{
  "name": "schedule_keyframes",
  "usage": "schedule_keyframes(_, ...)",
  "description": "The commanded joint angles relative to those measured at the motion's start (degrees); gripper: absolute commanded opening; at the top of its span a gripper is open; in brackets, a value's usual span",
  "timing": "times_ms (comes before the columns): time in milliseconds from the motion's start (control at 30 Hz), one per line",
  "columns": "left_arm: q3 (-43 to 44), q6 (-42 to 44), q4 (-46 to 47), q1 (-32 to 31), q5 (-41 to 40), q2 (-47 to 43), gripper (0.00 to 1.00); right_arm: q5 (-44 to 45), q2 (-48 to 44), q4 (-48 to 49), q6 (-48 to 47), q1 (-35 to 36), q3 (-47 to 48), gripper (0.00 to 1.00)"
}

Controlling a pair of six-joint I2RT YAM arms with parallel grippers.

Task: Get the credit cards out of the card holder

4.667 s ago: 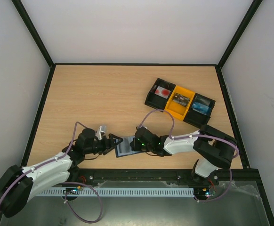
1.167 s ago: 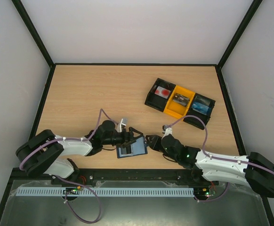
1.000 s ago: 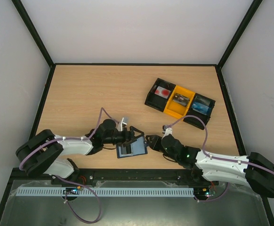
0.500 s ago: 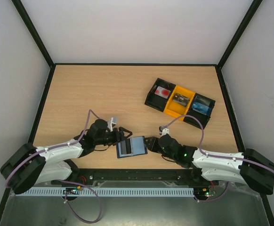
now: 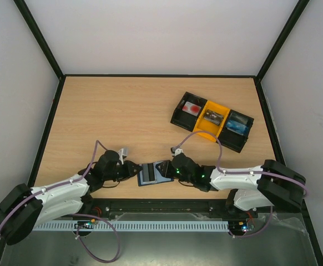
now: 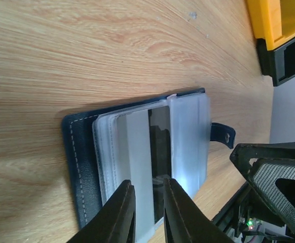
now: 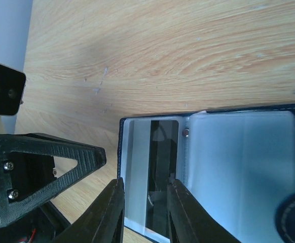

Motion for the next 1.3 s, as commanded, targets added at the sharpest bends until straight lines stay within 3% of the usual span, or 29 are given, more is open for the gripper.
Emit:
schedule_keyframes(0, -1.0, 0.7, -0.6, 0.3, -0.4, 0.2, 0.18, -0.9, 3.8, 1.5, -1.4, 1.0, 2.8, 0.24)
schedule_keyframes(300, -2.7, 0.6, 5.5, 0.3, 2.6, 5.5, 0.16, -3.7, 11.7, 2.7, -2.1, 1.4, 5.6, 0.22)
schedule_keyframes(967, -1.3, 0.6, 3.7, 0.3, 2.4, 9.6, 0.09, -4.1, 15.6, 6.3, -2.1, 1.6, 4.2, 0.18)
schedule_keyframes(1267, 0.6, -1.2, 1.5, 0.2, 2.7, 3.9, 0.25, -3.3, 15.1, 6.1, -1.7, 1.6, 3.6, 0.18)
